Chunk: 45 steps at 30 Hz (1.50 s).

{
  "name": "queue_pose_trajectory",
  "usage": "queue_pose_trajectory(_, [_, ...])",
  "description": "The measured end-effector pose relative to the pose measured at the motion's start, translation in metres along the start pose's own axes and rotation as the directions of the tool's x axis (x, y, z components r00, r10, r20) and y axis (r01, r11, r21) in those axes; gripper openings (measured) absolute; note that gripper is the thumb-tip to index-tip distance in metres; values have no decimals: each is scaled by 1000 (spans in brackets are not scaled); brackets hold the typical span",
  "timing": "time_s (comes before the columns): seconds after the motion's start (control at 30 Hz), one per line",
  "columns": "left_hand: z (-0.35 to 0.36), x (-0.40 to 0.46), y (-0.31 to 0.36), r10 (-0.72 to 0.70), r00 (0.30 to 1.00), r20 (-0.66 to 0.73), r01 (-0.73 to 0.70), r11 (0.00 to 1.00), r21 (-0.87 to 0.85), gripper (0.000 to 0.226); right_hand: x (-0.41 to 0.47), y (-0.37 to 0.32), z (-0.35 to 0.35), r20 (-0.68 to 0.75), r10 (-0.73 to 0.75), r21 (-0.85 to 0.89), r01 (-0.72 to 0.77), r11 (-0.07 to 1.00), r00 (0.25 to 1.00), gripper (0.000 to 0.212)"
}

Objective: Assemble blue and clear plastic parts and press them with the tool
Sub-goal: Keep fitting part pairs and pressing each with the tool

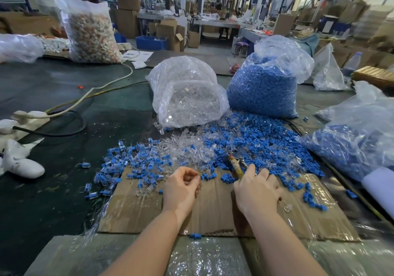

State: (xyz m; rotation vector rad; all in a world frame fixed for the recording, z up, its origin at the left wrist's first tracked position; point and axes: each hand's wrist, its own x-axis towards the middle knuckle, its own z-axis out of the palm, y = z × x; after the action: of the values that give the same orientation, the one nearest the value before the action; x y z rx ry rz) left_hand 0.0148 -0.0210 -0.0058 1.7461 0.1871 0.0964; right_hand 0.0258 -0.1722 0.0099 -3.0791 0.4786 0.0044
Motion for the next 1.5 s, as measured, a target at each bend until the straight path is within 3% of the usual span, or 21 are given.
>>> queue_pose_trajectory(0.13, [-3, 6, 7, -91, 996, 4, 91, 987, -132, 6, 0, 1, -16, -33, -71, 76, 73, 994, 997, 34])
queue_pose_trajectory(0.2, [-5, 10, 11, -144, 990, 11, 143, 968, -204, 4, 1, 1, -26, 5, -149, 230, 144, 962, 989, 27])
queue_pose_trajectory(0.3, [-6, 17, 17, -193, 981, 17, 189, 935, -301, 4, -4, -1, -46, 201, -288, 614, 108, 782, 936, 19])
queue_pose_trajectory(0.4, [-7, 26, 21, -219, 976, 4, 205, 908, -364, 4, -14, -1, -60, 400, -378, 750, -60, 659, 835, 20])
queue_pose_trajectory(0.53, [-9, 34, 21, -241, 970, -20, 213, 890, -402, 3, -18, 1, -62, 464, -433, 807, -166, 567, 773, 16])
queue_pose_trajectory(0.63, [-11, 34, 23, -239, 970, -44, 203, 897, -392, 4, -17, 4, -62, 485, -499, 811, -155, 565, 719, 3])
queue_pose_trajectory(0.8, [-14, 31, 28, -233, 971, -63, 195, 912, -362, 6, -18, 4, -58, 488, -545, 821, -147, 552, 682, 26])
queue_pose_trajectory(1.0, [-18, 32, 32, -240, 966, -99, 199, 930, -309, 4, -20, 3, -58, 473, -549, 837, -158, 523, 689, 46])
queue_pose_trajectory(1.5, [-23, 34, 38, -260, 963, -64, 237, 938, -251, 5, -23, -3, -64, 429, -548, 803, -26, 595, 718, 39])
